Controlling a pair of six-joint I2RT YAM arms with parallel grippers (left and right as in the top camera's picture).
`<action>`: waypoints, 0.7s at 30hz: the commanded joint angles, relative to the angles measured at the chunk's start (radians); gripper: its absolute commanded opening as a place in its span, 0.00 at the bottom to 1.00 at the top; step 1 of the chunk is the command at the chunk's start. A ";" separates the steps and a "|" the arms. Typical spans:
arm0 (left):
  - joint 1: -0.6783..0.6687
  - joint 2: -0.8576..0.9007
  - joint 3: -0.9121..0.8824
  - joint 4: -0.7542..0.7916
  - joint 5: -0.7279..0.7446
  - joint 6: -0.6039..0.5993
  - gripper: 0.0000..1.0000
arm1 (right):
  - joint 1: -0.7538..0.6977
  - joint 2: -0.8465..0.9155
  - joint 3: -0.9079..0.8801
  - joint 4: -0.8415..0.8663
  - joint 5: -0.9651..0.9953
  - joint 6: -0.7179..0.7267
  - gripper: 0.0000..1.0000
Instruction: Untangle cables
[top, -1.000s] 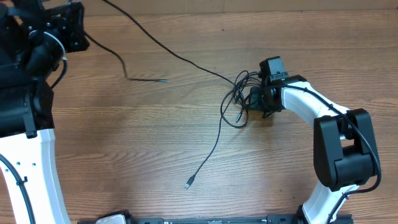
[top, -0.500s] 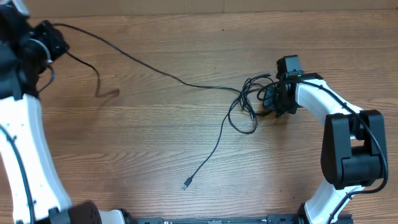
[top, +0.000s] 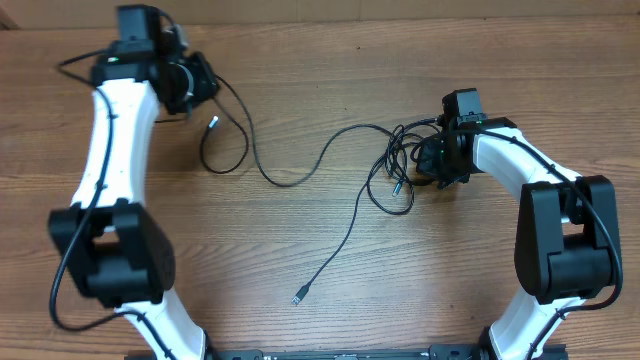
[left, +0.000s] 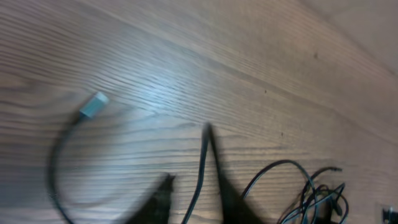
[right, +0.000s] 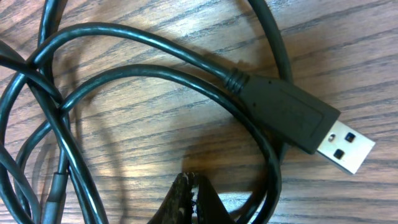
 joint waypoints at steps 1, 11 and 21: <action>-0.053 0.052 0.021 0.026 0.011 0.025 0.94 | 0.002 0.008 -0.009 0.009 -0.010 -0.008 0.04; -0.207 0.090 0.021 0.165 0.014 0.176 1.00 | 0.002 0.008 -0.009 0.022 -0.010 -0.008 0.09; -0.446 0.167 0.021 0.221 -0.253 0.385 1.00 | 0.002 0.008 -0.009 0.023 -0.010 -0.008 0.14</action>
